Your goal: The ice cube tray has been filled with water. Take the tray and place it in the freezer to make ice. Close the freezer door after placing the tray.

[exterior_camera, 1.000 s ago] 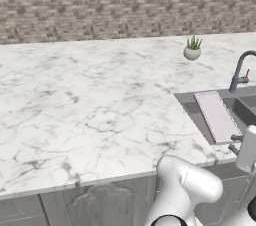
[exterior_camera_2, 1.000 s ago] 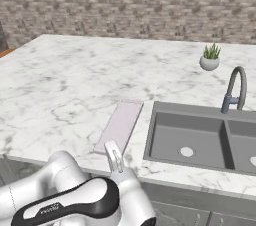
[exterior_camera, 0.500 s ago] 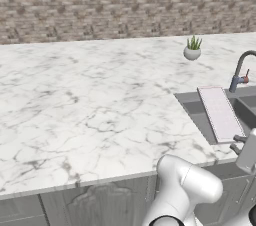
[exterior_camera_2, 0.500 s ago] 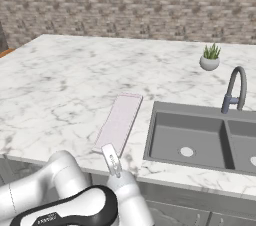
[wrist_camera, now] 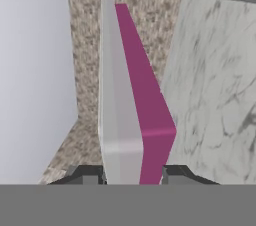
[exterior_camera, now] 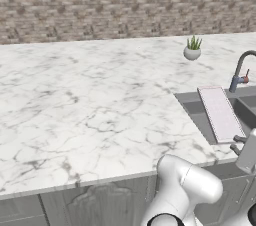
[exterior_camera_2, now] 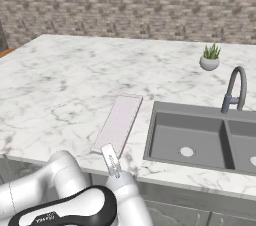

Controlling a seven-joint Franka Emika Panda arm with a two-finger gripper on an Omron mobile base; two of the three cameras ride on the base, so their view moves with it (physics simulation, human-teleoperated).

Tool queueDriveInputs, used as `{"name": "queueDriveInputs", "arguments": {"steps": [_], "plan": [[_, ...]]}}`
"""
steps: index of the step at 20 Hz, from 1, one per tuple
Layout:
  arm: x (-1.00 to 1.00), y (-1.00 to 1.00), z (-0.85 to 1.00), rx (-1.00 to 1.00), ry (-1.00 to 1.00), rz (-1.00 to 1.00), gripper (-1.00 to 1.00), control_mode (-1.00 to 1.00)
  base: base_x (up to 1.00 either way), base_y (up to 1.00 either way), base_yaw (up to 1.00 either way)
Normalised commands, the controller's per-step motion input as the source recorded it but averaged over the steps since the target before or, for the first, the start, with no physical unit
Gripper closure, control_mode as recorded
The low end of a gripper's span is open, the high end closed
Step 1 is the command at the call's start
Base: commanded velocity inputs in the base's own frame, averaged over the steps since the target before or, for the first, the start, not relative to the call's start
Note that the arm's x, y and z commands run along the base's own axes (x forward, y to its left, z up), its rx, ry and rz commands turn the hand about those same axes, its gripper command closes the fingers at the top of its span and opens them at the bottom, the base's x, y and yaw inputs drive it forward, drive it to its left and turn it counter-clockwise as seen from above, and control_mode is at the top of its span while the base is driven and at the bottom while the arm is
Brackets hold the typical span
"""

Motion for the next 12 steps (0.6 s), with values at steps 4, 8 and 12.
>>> {"name": "queueDriveInputs", "arguments": {"steps": [4, 8, 12], "plan": [[-0.03, 0.00, 0.00, 0.00, 0.00, 0.00, 1.00, -1.00, 0.00, 0.00, 0.00], [-0.14, 0.02, 0.00, 0.00, 0.00, 0.00, 1.00, 1.00, -0.09, 0.02, 0.00], [0.00, 0.00, 0.00, 0.00, 0.00, 0.00, 1.00, 1.00, -0.45, 0.12, 0.00]]}}
